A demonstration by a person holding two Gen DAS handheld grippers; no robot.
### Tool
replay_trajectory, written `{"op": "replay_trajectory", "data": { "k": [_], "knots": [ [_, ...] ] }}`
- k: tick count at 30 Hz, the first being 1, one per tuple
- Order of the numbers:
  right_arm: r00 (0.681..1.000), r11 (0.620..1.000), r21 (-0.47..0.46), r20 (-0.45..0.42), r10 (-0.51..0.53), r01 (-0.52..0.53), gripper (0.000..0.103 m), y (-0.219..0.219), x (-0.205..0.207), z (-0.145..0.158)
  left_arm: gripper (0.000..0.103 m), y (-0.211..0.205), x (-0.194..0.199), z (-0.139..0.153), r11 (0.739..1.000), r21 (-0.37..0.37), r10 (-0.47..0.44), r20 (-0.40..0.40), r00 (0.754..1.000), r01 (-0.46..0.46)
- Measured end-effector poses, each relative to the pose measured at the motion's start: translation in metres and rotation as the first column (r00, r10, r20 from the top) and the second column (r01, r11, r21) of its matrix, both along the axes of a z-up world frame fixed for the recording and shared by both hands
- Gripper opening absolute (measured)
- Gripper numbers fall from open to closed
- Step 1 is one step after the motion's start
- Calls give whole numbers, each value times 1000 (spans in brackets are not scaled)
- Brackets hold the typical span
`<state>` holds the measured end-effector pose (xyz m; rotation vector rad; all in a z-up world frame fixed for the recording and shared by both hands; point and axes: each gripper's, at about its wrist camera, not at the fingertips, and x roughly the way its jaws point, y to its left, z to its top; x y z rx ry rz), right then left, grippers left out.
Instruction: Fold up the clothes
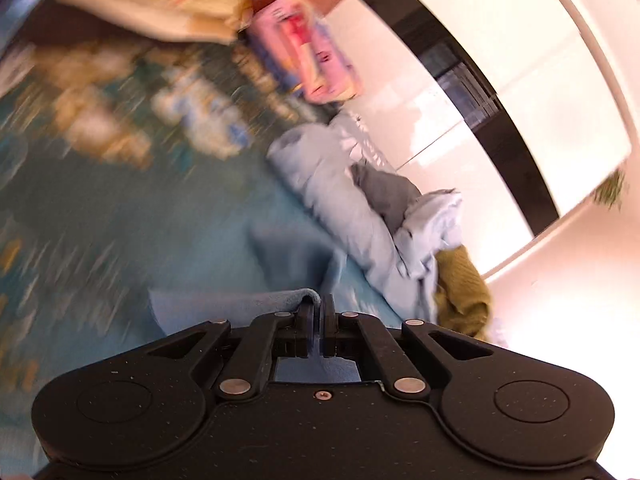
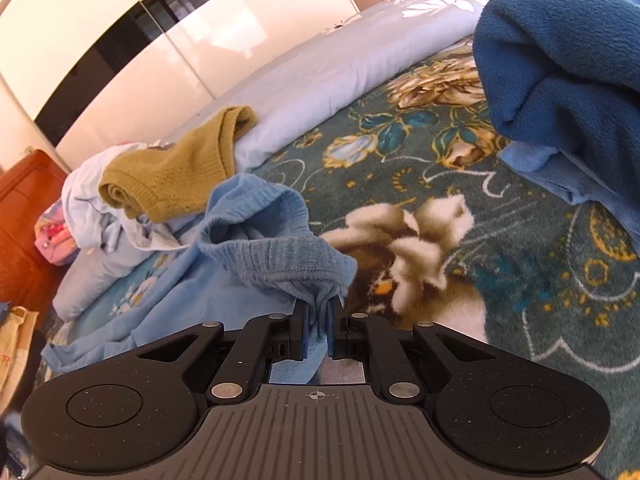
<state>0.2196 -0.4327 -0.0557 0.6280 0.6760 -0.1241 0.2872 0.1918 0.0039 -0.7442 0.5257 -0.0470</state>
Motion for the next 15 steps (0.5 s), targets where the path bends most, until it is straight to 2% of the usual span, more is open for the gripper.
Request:
{"op": "replay_trajectory", "data": {
  "k": [2, 4, 5, 6, 7, 8, 10, 12, 13, 15],
  "knots": [
    [1000, 1000, 3, 5, 7, -7, 8, -2, 7, -2, 0, -6, 38, -5, 999, 36, 15, -41, 999, -14],
    [1000, 1000, 7, 6, 10, -10, 8, -4, 12, -5, 5, -8, 57, -13, 999, 26, 26, -103, 994, -23],
    [1000, 1000, 10, 6, 12, -12, 8, -4, 13, -6, 16, -9, 66, -16, 999, 21, 30, -134, 990, -28],
    [1000, 1000, 14, 5, 14, -14, 8, -5, 14, -8, 22, -8, 63, -18, 1000, 16, 22, -133, 991, -21],
    [1000, 1000, 17, 6, 16, -16, 8, -6, 14, -10, 36, -8, 58, -19, 1000, 12, 13, -127, 992, -12],
    [1000, 1000, 20, 9, 18, -19, 8, -7, 14, -11, 45, -9, 50, -19, 1000, 24, 6, -111, 994, -3],
    [1000, 999, 28, 12, 18, -18, 8, -8, 12, -13, 49, -10, 35, -21, 996, 84, 2, -106, 994, 7],
    [1000, 999, 37, 12, 14, -15, 8, -8, 12, -15, 50, -9, 31, -32, 992, 128, 17, -153, 988, 3],
    [1000, 999, 37, 10, 13, -13, 8, -7, 13, -17, 49, -7, 31, -39, 992, 124, 28, -178, 984, -5],
    [1000, 999, 44, 4, 9, -9, 8, -4, 15, -19, 48, -3, 35, -51, 998, 64, 36, -186, 982, -24]
  ]
}}
